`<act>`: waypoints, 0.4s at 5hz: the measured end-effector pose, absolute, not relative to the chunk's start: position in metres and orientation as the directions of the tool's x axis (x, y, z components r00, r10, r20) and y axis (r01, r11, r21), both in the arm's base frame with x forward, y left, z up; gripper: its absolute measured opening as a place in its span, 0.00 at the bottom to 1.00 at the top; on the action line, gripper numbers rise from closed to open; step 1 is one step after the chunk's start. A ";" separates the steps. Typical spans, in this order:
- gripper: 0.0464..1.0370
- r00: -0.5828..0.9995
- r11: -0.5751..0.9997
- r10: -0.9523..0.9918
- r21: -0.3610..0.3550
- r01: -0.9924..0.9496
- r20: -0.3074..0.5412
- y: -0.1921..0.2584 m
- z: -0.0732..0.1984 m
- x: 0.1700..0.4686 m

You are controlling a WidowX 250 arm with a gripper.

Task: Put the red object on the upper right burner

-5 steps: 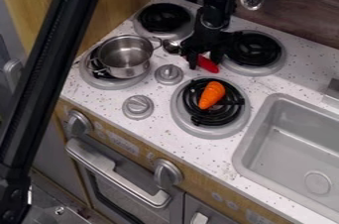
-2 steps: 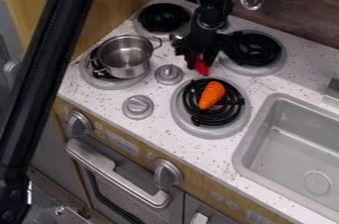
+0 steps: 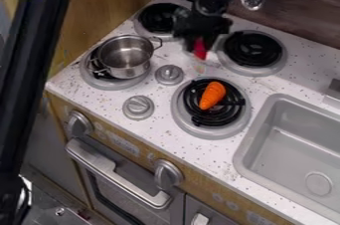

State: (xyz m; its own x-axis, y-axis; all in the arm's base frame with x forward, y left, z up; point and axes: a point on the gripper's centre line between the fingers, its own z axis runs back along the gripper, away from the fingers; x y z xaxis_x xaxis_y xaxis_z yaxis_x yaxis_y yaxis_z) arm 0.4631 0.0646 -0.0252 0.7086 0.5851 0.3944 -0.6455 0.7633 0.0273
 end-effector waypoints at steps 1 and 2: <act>0.40 0.760 0.828 0.499 0.032 -0.561 0.416 0.040 -0.025 0.469; 0.40 0.792 0.878 0.423 0.016 -0.478 0.441 0.022 -0.021 0.479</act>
